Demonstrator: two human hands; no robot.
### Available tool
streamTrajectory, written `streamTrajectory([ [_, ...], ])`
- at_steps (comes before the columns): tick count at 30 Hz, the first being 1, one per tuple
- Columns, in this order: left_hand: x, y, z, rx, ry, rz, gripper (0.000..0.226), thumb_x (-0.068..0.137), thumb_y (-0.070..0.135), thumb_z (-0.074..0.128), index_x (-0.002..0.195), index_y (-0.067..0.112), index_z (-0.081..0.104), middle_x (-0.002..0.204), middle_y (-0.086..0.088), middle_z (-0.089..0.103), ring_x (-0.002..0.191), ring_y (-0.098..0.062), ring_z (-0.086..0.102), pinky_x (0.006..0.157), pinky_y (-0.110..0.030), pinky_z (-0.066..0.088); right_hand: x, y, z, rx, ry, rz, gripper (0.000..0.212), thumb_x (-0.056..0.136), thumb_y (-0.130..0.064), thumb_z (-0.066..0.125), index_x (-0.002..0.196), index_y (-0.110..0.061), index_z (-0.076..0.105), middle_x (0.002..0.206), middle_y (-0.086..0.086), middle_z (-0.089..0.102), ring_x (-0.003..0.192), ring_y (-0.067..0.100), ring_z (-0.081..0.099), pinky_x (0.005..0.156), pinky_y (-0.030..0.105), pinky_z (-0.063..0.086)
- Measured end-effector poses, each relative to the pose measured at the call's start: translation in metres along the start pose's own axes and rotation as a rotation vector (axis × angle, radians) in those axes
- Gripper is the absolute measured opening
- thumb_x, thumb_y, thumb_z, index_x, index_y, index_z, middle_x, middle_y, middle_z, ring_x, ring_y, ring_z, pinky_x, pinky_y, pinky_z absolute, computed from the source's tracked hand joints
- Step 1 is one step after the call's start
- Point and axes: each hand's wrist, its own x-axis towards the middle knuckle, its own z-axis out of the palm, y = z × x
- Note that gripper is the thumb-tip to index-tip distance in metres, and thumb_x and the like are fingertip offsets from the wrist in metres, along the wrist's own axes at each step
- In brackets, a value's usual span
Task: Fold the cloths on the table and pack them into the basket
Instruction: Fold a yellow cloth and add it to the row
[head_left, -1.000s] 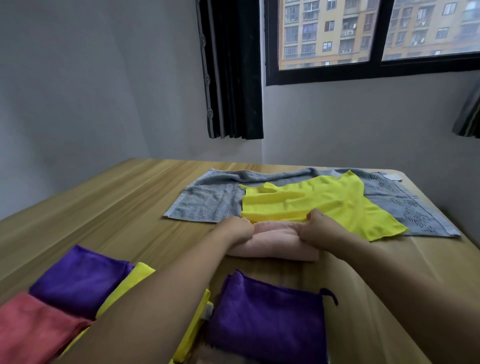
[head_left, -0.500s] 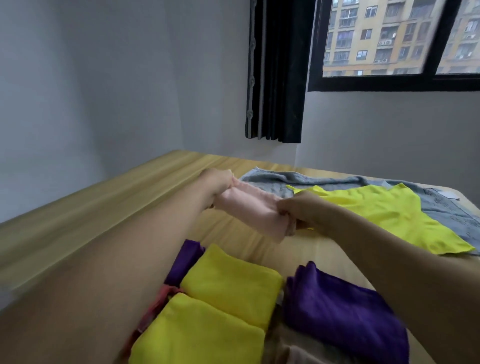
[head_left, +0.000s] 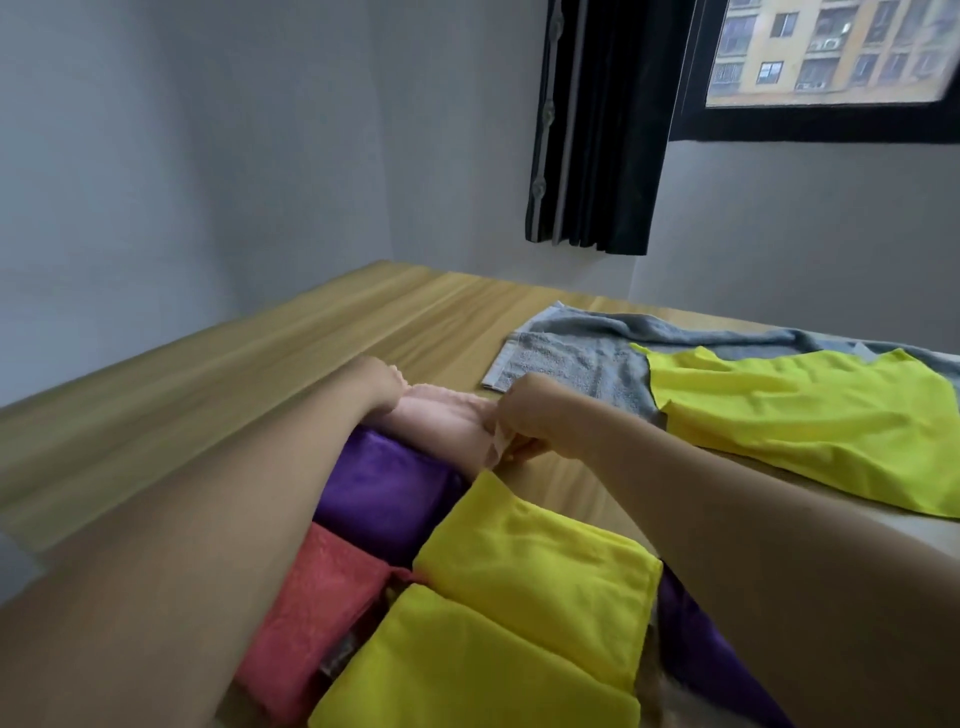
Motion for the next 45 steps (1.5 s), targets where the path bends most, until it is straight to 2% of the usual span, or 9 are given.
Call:
streamTrajectory([
  [5,-0.011,0.018,-0.004,-0.019,0.154,-0.158,0.057,0.087,0.028,0.044,0.142,0.012,0.038,0.148,-0.013,0.037,0.135,-0.036,0.034,0.107,-0.048,0.027,-0.007,0.021,-0.031,0.093,0.18,-0.094,0.024,0.088,-0.024,0.059,0.1,-0.003,0.063,0.087,0.011,0.061,0.07,0.023,0.059,0.065,0.034,0.051],
  [9,-0.035,0.065,-0.022,-0.124,0.278,0.027,0.054,0.087,0.021,0.042,0.14,0.011,0.037,0.147,-0.014,0.034,0.135,-0.036,0.031,0.108,-0.044,0.03,-0.028,0.062,-0.08,-0.299,0.409,-0.184,0.014,0.086,-0.022,0.052,0.076,-0.012,0.054,0.079,0.006,0.055,0.074,0.027,0.052,0.058,0.03,0.039],
  [12,-0.067,0.113,-0.017,-0.219,0.181,0.325,0.04,0.088,0.013,0.042,0.127,0.01,0.05,0.129,-0.012,0.052,0.112,-0.031,0.051,0.093,-0.039,0.045,-0.047,0.111,-0.119,-0.449,0.538,-0.149,0.031,0.087,-0.022,0.053,0.116,-0.012,0.057,0.122,0.009,0.056,0.112,0.029,0.053,0.085,0.033,0.042],
  [16,-0.118,0.18,0.008,-0.274,0.019,0.619,0.028,0.091,0.009,0.042,0.108,0.015,0.064,0.101,-0.005,0.062,0.092,-0.024,0.055,0.081,-0.033,0.049,-0.076,0.174,-0.155,-0.59,0.666,-0.116,0.038,0.09,-0.029,0.054,0.126,-0.016,0.053,0.128,0.008,0.052,0.116,0.029,0.048,0.093,0.037,0.042],
  [21,-0.15,0.235,0.069,-0.101,-0.114,0.695,0.046,0.086,0.01,0.046,0.132,0.013,0.045,0.138,-0.011,0.039,0.12,-0.03,0.049,0.096,-0.035,0.042,-0.098,0.234,-0.174,-0.702,0.762,-0.036,0.046,0.09,-0.041,0.05,0.133,-0.024,0.047,0.135,0.004,0.048,0.126,0.028,0.042,0.102,0.039,0.033],
  [26,-0.145,0.25,0.099,0.219,0.016,0.75,0.048,0.088,0.014,0.044,0.136,0.017,0.039,0.137,-0.008,0.035,0.127,-0.033,0.038,0.101,-0.045,0.041,-0.095,0.267,-0.178,-0.539,0.796,0.027,0.045,0.088,-0.042,0.052,0.129,-0.023,0.051,0.133,0.005,0.049,0.124,0.029,0.043,0.103,0.04,0.031],
  [30,-0.148,0.258,0.104,0.305,0.228,0.796,0.036,0.088,0.014,0.047,0.124,0.016,0.043,0.127,-0.009,0.039,0.115,-0.032,0.047,0.084,-0.041,0.043,-0.092,0.271,-0.18,-0.495,0.829,-0.029,0.042,0.088,-0.035,0.054,0.128,-0.023,0.051,0.13,0.006,0.049,0.121,0.03,0.043,0.103,0.04,0.031],
  [37,-0.158,0.278,0.113,0.312,0.144,1.076,0.022,0.087,0.017,0.049,0.109,0.017,0.051,0.113,-0.006,0.051,0.108,-0.026,0.049,0.083,-0.037,0.045,-0.091,0.274,-0.187,-0.449,0.882,-0.079,0.022,0.09,-0.027,0.051,0.108,-0.018,0.061,0.112,0.006,0.059,0.107,0.03,0.051,0.092,0.039,0.036],
  [45,-0.155,0.311,0.104,0.191,0.428,0.939,0.037,0.091,0.04,0.052,0.122,0.02,0.047,0.124,-0.005,0.048,0.115,-0.028,0.046,0.091,-0.041,0.04,-0.112,0.238,-0.23,0.048,0.78,-0.351,0.014,0.093,-0.021,0.055,0.103,-0.013,0.061,0.091,-0.004,0.058,0.089,0.017,0.052,0.075,0.025,0.036],
])
